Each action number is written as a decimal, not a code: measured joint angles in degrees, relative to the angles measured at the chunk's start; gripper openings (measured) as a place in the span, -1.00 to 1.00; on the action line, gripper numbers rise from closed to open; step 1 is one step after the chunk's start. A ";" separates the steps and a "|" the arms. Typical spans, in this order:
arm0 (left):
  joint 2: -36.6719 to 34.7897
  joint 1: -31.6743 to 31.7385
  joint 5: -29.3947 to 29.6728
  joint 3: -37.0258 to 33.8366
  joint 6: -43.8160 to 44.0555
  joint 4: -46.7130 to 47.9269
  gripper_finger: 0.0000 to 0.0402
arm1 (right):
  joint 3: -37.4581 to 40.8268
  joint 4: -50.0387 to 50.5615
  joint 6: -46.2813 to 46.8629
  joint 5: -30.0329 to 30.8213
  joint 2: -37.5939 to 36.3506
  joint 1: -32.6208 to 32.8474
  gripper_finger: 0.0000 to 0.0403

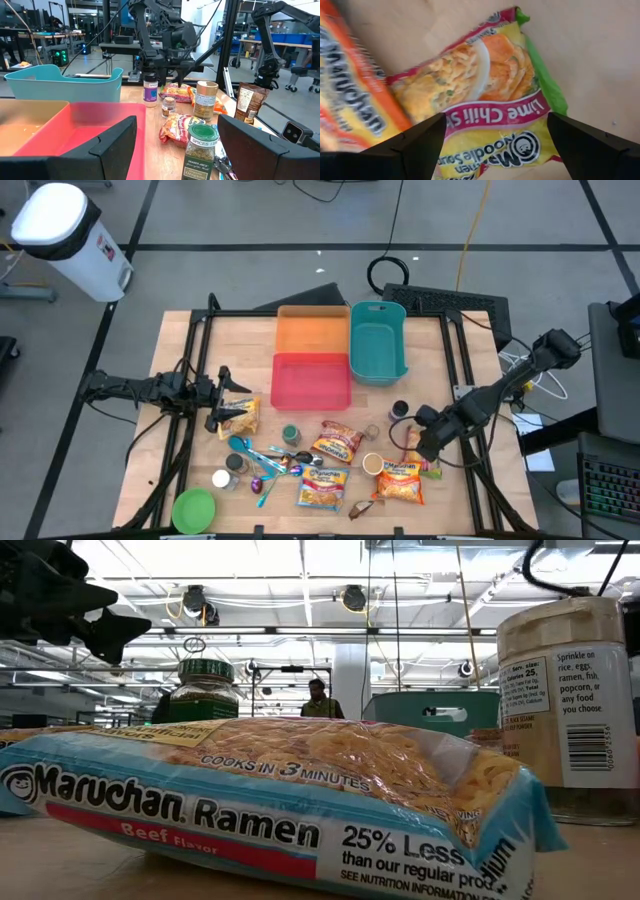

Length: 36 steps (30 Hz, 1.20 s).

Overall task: Pick & Place Food Item
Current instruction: Put the green noodle pack into the blue bin

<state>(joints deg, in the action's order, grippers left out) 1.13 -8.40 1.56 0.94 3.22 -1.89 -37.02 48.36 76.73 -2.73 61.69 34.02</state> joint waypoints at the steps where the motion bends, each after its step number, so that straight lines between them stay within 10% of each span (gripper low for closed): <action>1: 0.00 0.01 0.00 0.00 0.02 0.01 0.41 | 0.29 0.02 0.66 -0.54 0.26 0.00 0.68; 7: 0.00 0.01 0.00 -0.01 0.00 0.00 0.41 | 0.55 -0.77 2.53 -2.23 0.54 0.00 0.48; 24: 0.00 0.01 0.00 -0.01 0.00 -0.02 0.41 | 0.63 -1.75 3.61 -8.06 -5.11 -0.04 -0.95; 36: 0.00 0.01 0.00 -0.01 0.02 -0.03 0.41 | 0.63 -1.64 3.77 -7.77 -14.86 -0.04 -0.99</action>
<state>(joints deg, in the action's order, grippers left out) 1.13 -8.39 1.56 0.93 3.25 -1.92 -36.38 46.72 80.51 -10.50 46.83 33.98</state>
